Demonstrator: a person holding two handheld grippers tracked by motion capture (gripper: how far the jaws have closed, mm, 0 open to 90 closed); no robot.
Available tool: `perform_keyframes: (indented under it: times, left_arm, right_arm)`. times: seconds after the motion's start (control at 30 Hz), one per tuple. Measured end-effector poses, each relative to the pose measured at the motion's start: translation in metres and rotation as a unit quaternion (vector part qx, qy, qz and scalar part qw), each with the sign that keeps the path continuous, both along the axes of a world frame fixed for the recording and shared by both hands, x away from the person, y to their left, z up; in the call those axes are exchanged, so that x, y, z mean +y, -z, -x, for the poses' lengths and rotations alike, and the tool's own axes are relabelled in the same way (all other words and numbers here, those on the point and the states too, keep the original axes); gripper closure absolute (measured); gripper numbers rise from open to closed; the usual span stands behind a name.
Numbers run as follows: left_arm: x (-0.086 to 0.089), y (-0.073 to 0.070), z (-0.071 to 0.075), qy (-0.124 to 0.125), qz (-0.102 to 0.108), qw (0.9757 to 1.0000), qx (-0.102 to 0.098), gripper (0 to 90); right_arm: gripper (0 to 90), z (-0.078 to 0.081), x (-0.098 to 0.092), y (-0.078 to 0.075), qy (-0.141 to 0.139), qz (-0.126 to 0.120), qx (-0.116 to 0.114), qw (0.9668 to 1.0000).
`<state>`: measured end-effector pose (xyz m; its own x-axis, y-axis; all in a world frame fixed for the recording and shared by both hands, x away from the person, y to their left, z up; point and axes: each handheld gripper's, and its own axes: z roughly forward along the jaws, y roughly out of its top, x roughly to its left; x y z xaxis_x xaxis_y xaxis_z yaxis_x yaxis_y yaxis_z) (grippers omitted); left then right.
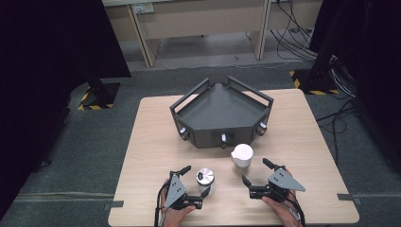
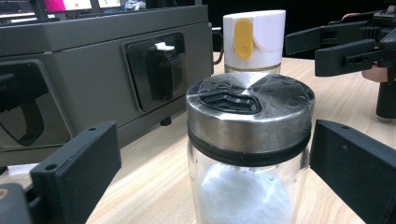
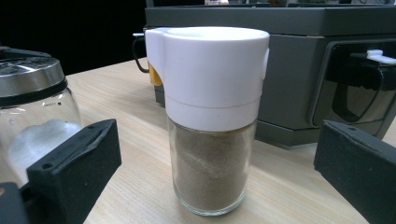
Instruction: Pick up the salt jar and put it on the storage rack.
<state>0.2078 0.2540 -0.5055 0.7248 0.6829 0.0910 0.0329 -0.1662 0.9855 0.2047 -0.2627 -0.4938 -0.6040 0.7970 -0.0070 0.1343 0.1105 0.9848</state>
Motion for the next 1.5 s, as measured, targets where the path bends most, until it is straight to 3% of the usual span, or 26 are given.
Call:
perform_keyframes:
  times: [1.5]
  left_arm:
    - [-0.0039, 0.0012, -0.0042, 0.007, 0.006, 0.9999, 0.007, 0.6]
  right_arm:
    - [0.9, -0.0026, 0.0001, 0.0014, -0.006, -0.001, 0.007, 1.0000]
